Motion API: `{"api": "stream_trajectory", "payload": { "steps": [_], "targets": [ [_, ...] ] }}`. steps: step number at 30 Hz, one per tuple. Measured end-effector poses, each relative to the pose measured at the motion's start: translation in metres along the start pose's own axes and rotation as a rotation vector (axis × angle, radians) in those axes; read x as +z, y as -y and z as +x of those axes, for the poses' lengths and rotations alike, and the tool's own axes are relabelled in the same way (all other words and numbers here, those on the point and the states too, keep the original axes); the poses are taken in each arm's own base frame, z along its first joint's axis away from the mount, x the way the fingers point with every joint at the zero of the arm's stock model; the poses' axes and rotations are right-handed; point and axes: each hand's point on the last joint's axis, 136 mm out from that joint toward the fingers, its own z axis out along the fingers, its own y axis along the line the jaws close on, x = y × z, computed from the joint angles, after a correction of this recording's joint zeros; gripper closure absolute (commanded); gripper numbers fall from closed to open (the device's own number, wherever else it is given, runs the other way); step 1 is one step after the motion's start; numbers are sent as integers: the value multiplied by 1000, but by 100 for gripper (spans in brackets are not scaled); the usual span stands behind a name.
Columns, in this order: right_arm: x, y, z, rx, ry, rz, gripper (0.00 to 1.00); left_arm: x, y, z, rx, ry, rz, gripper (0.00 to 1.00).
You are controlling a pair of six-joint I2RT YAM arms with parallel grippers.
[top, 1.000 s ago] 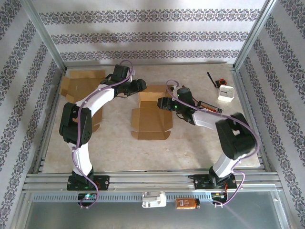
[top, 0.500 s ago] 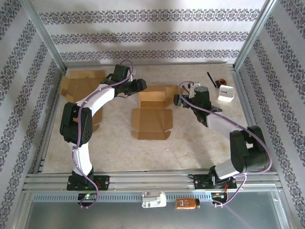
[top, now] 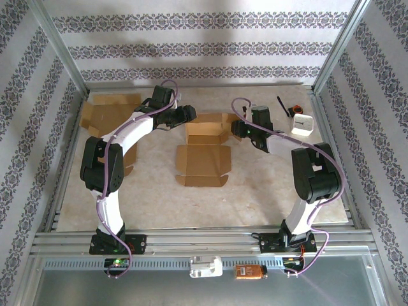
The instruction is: Fold the paper box
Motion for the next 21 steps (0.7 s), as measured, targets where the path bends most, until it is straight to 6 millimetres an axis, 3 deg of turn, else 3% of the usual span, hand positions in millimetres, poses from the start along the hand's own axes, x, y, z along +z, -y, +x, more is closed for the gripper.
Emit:
{"api": "stream_trajectory", "payload": {
  "steps": [4, 9, 12, 14, 16, 18, 21],
  "targets": [
    [0, -2, 1, -6, -2, -4, 81, -3, -3, -1, 8, 20, -22, 21],
    [1, -6, 3, -27, -8, -12, 87, -44, -12, 11, 28, 84, -116, 23],
    [1, -8, 3, -41, -9, -15, 88, -80, -9, 14, 43, 170, -150, 37],
    [1, -8, 3, -49, -10, -15, 88, -101, -5, 24, 57, 227, -173, 53],
    [1, -8, 4, -56, -10, -16, 88, -110, 4, 41, 72, 257, -172, 68],
    [1, -8, 4, -67, -12, -16, 88, -106, 13, 63, 80, 251, -158, 82],
    [1, -10, 5, -75, -14, -19, 88, -81, 20, 101, 90, 201, -143, 87]
  ]
}}
